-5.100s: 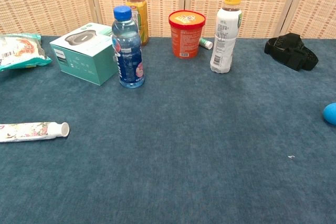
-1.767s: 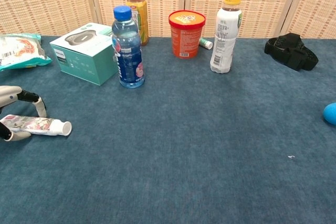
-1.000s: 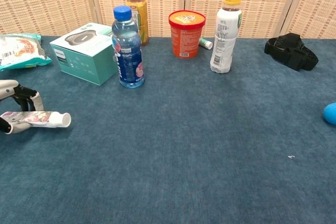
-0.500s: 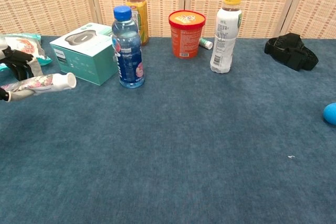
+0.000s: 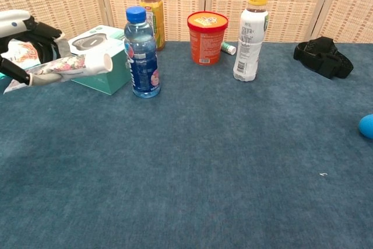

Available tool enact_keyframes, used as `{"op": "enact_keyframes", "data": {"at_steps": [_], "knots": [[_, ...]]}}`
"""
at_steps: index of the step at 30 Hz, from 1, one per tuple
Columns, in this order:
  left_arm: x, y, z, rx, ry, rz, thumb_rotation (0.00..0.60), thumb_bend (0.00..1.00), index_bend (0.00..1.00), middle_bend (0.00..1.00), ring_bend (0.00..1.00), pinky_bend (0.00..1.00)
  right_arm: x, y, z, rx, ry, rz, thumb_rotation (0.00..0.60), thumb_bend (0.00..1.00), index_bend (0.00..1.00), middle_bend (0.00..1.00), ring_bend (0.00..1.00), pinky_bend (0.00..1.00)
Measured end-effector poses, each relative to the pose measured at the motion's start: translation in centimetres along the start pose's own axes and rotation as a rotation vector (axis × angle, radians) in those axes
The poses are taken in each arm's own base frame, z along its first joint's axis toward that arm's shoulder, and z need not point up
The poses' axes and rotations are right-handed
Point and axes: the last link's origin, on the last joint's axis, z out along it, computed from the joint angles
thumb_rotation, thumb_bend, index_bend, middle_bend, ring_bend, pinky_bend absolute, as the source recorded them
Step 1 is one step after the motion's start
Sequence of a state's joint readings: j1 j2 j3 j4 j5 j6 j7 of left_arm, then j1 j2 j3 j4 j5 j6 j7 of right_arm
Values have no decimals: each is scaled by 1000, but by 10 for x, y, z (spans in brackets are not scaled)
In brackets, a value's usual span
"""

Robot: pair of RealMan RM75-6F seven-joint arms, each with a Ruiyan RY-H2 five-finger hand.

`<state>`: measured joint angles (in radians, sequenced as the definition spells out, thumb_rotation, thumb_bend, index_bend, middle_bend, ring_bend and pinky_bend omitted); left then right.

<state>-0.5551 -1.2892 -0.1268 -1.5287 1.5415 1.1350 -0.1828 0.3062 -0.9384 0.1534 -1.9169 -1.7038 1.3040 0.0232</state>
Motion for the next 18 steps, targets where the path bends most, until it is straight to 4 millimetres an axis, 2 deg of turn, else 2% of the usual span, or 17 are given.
{"op": "enact_keyframes", "data": {"at_steps": [12,18], "knots": [[18,34,24,-91,-37,-46,600,335,641,662,521,433,-11,-53,49,211,-77,-54,600,258,238,154,6,72],[25,43,36,-87,-67,-80,600,335,643,666,523,442,-21,-76,69,260,-106,-85,600,258,240,131,0,38]]}}
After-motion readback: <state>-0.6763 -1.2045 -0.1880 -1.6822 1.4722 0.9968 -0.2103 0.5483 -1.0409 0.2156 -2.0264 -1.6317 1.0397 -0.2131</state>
